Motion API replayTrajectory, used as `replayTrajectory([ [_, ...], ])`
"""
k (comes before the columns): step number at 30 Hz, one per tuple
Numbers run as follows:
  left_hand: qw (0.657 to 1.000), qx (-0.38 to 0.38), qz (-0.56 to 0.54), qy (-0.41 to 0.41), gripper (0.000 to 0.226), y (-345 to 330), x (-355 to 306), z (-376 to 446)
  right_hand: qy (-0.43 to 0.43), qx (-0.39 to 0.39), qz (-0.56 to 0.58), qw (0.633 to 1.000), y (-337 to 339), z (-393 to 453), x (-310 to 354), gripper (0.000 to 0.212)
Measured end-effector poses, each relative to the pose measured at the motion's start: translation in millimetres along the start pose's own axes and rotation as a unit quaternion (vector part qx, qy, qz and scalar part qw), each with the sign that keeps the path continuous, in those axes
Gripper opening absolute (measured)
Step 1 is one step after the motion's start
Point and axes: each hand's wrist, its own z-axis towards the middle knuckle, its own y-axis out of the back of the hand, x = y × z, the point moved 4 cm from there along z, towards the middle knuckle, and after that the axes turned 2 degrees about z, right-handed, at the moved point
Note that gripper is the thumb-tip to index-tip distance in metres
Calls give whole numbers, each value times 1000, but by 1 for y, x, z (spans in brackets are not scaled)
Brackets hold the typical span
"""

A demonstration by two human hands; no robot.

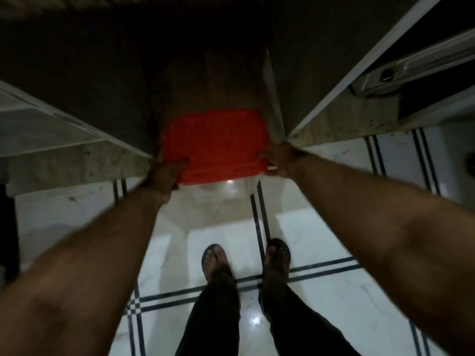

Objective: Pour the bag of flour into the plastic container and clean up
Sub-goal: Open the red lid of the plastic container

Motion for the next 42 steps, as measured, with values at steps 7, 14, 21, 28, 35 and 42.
replayTrajectory([
  [7,1000,-17,-10,23,51,38,-41,-226,-73,1,-4,997,12,-185,-16,20],
  [14,998,-46,-27,-37,74,71,-123,-417,69,-81,48,993,32,-371,31,52],
  [21,985,-100,13,-137,52,116,-217,-541,260,-65,7,963,47,-497,94,54],
  [28,951,-164,27,-262,49,150,-305,-614,390,-3,74,918,55,-587,182,44],
  [35,916,-196,80,-342,48,154,-426,-593,503,-79,26,860,56,-591,300,53],
  [42,906,-195,98,-362,61,147,-494,-506,498,-148,-4,854,44,-534,363,61],
])
